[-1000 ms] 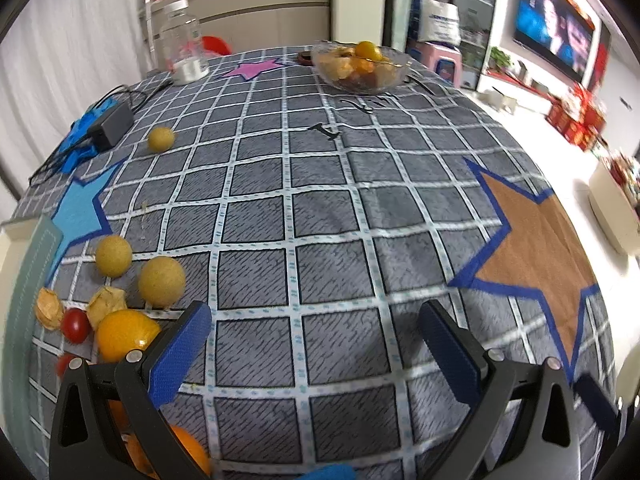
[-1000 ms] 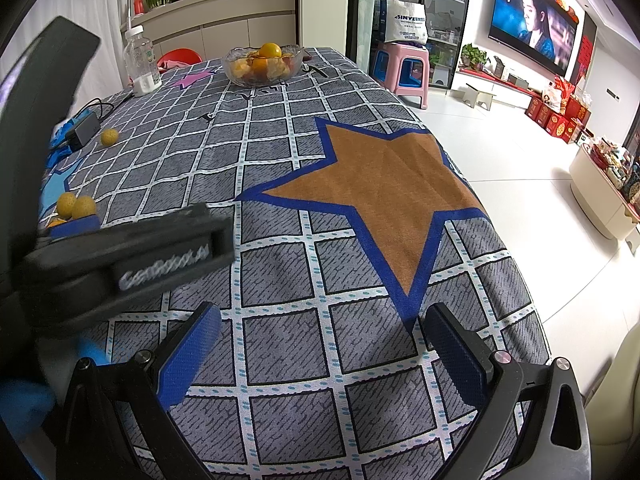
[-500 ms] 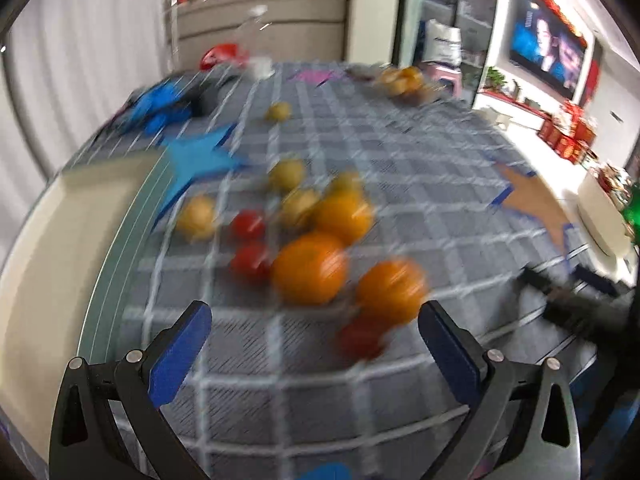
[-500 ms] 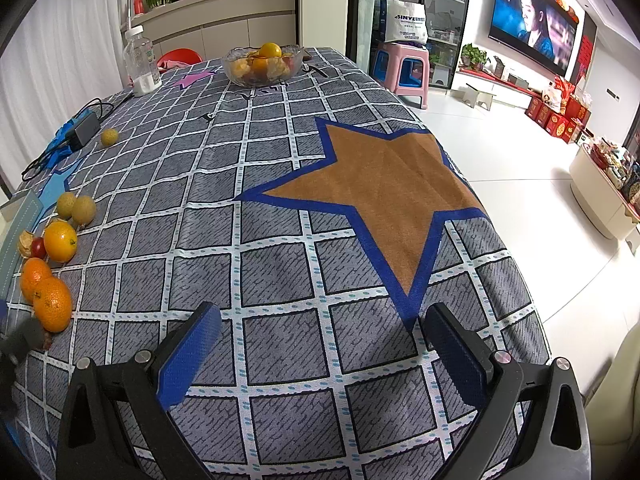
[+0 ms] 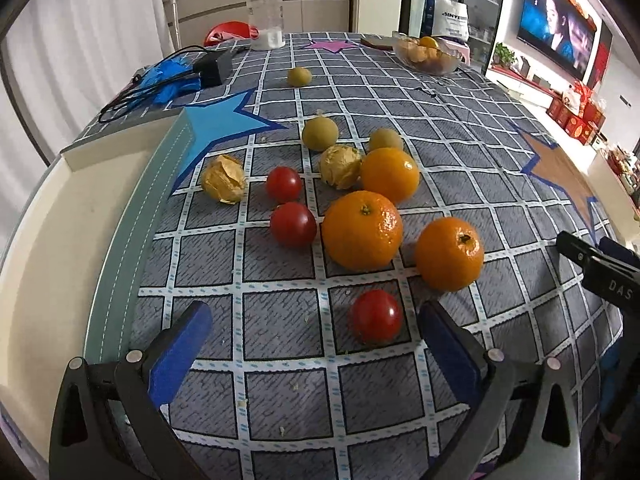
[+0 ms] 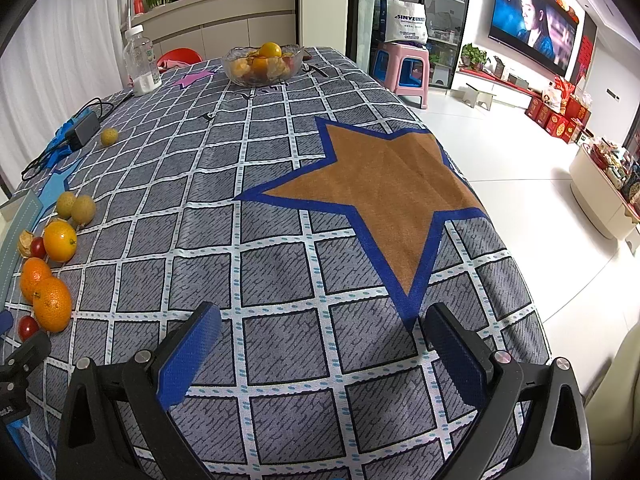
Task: Organize fruits
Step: 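Grasp a red cherry tomato with the left tool, then grasp an orange with the right tool while the left tool holds the tomato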
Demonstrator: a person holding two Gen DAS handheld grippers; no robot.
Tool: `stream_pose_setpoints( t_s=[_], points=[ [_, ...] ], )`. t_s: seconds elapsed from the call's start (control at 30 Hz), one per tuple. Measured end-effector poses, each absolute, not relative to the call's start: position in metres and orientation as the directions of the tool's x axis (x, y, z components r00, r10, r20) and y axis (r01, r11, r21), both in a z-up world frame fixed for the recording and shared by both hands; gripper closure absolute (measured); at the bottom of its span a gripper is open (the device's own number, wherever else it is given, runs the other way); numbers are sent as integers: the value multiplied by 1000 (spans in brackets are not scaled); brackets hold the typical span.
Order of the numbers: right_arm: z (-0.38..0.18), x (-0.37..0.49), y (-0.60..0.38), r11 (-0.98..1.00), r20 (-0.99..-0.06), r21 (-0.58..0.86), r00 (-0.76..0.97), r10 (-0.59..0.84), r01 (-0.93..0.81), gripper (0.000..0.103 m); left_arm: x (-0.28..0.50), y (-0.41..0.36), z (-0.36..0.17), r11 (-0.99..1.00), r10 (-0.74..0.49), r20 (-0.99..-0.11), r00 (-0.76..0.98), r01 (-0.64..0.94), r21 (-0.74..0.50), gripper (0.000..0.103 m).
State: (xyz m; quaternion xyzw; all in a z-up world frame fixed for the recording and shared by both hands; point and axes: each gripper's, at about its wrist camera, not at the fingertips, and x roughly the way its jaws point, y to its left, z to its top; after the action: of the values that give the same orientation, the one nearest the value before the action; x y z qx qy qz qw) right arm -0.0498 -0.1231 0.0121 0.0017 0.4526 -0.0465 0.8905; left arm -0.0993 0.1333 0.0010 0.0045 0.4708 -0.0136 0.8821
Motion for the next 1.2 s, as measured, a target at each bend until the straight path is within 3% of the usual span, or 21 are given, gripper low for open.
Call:
stream_pose_setpoints(
  t_s=[0.07,0.17,0.33,0.53,0.7,0.87,1.1,1.17,1.2],
  points=[
    [12,-50,-123,996,-806,-40,586,-82,85,1,-104,129,3,999,-18,-818,574,35,2,7],
    [12,-49,-123,996,-807,-38,586,-80,84,1,-108,121,7,998,-30,-808,588,67,12,23],
    [12,-50,-124,996,-807,-36,585,-80,86,1,-111,111,13,993,-67,-803,592,122,7,80],
    [13,-52,-124,996,-807,-40,586,-76,75,1,-128,122,13,993,-70,-786,614,118,4,80],
    [25,-69,-89,991,-774,95,620,131,-91,1,-144,138,15,993,-77,-772,631,120,-1,80],
    [25,-72,-34,964,-778,76,590,216,-253,1,-151,149,14,993,-88,-767,636,116,-18,80],
    [22,-69,11,946,-788,18,578,212,-323,1,-156,156,12,993,-103,-758,644,117,-36,80],
    [19,-71,24,944,-793,-12,579,191,-329,12,-157,156,11,991,-113,-756,645,126,-41,80],
    [16,-69,28,943,-802,-24,569,181,-333,36,-157,155,11,991,-118,-754,646,130,-43,80]
  ],
)
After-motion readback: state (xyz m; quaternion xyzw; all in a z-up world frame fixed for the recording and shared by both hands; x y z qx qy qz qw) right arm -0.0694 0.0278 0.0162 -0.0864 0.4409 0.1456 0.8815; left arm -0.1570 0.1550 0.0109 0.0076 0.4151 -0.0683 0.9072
